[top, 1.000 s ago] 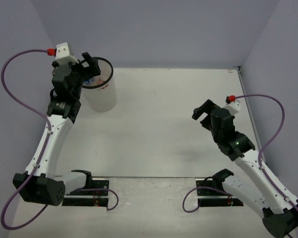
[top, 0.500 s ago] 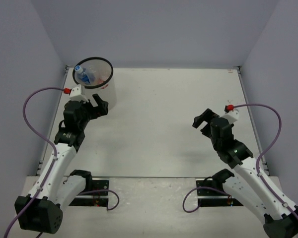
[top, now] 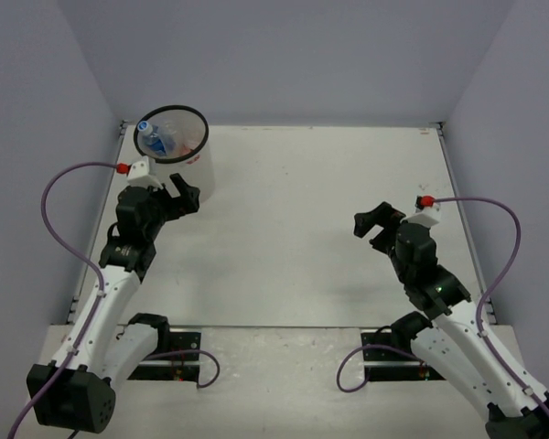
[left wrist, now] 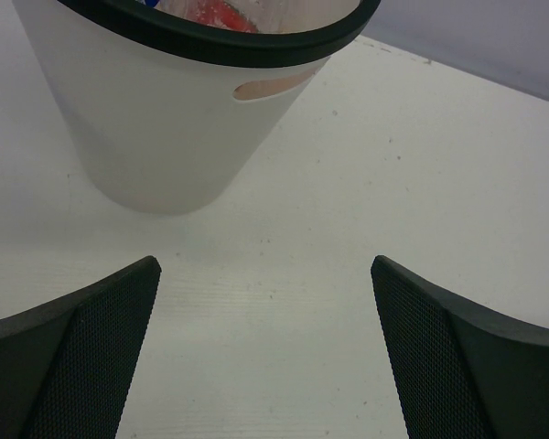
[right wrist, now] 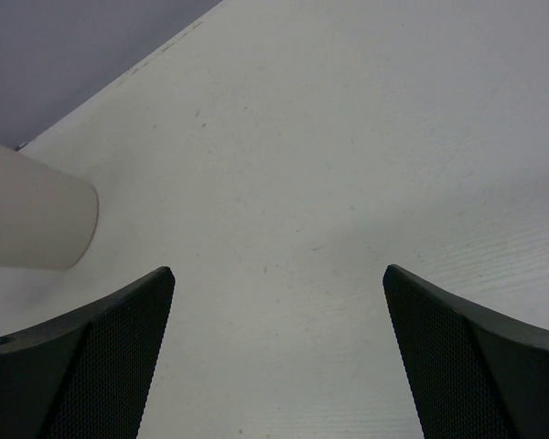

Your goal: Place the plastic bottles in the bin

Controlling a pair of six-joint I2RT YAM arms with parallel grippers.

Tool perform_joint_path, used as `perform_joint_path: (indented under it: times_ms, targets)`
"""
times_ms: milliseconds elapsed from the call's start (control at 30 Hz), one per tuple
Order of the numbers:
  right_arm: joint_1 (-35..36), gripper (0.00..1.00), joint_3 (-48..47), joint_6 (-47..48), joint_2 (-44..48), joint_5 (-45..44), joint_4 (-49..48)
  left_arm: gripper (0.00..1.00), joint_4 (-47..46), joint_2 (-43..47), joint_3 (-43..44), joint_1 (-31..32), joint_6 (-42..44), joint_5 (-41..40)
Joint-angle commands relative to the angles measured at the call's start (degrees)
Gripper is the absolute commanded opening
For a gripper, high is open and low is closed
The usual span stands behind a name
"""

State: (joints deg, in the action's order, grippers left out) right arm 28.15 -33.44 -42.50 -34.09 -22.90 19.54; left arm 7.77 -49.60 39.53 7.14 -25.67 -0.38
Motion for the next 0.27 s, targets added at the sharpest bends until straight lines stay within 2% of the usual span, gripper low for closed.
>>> perform_joint_path:
  times_ms: [0,233]
  targets:
    - [-0.1,0.99,0.0,2.2,0.8,5.0,-5.2,1.00,-1.6,0.2,0.7,-0.2,-0.6,0.6]
    - [-0.1,0.99,0.3,2.3,0.9,4.8,-5.2,1.00,-1.4,0.2,0.7,-0.2,-0.7,-1.2]
